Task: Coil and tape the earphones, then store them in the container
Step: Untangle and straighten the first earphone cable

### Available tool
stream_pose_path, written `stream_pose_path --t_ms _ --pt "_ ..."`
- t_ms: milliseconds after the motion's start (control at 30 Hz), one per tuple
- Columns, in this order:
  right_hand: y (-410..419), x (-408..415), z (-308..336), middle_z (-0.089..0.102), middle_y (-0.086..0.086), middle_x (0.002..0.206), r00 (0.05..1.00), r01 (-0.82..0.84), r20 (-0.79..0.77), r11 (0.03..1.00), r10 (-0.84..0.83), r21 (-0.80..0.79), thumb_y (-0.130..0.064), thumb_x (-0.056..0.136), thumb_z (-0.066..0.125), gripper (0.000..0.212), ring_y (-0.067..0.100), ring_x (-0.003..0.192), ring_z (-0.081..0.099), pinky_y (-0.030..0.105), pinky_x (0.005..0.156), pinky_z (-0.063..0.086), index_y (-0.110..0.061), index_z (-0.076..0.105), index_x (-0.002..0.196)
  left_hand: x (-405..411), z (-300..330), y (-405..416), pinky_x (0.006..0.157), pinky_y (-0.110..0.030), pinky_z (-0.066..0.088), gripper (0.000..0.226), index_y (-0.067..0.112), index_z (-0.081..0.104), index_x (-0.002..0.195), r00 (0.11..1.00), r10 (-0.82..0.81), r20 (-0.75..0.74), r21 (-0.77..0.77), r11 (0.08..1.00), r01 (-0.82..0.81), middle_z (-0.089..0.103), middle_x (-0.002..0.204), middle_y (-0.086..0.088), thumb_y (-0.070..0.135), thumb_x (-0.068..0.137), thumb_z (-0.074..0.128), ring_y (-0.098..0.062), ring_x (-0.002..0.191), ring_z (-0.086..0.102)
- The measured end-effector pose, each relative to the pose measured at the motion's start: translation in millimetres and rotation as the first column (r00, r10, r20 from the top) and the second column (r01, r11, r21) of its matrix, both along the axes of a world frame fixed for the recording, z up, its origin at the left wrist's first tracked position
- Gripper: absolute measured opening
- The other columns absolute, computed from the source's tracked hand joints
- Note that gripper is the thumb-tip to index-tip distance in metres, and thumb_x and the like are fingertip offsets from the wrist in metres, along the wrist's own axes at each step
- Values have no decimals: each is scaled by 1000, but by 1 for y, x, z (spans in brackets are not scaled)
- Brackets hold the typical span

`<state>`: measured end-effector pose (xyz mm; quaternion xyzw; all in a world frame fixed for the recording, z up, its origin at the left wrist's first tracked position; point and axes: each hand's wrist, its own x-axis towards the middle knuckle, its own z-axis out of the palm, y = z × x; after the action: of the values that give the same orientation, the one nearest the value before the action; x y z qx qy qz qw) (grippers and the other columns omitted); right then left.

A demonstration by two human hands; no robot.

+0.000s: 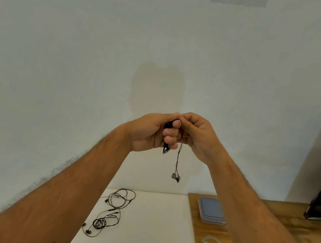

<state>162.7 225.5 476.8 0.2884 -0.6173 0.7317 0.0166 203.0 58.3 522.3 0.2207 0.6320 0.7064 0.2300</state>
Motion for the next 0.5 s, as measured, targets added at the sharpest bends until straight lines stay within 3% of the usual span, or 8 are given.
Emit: stream_pose_path --t_ms 100,200,300,367,500 --pt "-10 2 -13 62 18 85 998 6 69 1000 -4 -30 -22 94 61 21 20 60 56 33 60 51 -4 66 103 -3 1 2 65 -29 52 35 15 44 75 999 34 1 113 993 -34 36 52 5 30 104 33 -11 46 41" --pt "-21 6 -23 54 -2 62 992 44 123 998 -40 -37 -19 95 60 26 14 49 43 30 53 46 5 61 104 -6 0 3 66 -28 50 34 14 46 78 993 111 -29 150 983 -105 37 53 5 31 105 34 -11 48 43" --pt "-32 13 -34 52 0 61 985 71 162 995 -59 -68 -22 96 57 15 13 47 37 28 48 40 -13 59 85 -9 -1 4 70 -29 45 35 14 49 81 980 193 -57 186 966 -180 41 56 4 33 105 34 -11 52 47" --pt "-39 16 -44 52 3 64 981 75 184 994 -60 -78 -15 102 47 19 12 45 32 25 44 35 -12 58 87 -12 -2 4 74 -31 50 35 13 50 83 961 267 -78 219 945 -244 44 58 3 33 106 34 -12 55 49" --pt "-45 22 -54 46 4 62 970 72 236 996 -56 -57 -19 103 46 21 10 42 25 20 41 23 -7 62 94 -19 -5 3 80 -34 54 36 11 56 88 868 444 -223 192 893 -407 58 62 2 32 106 33 -16 63 61"
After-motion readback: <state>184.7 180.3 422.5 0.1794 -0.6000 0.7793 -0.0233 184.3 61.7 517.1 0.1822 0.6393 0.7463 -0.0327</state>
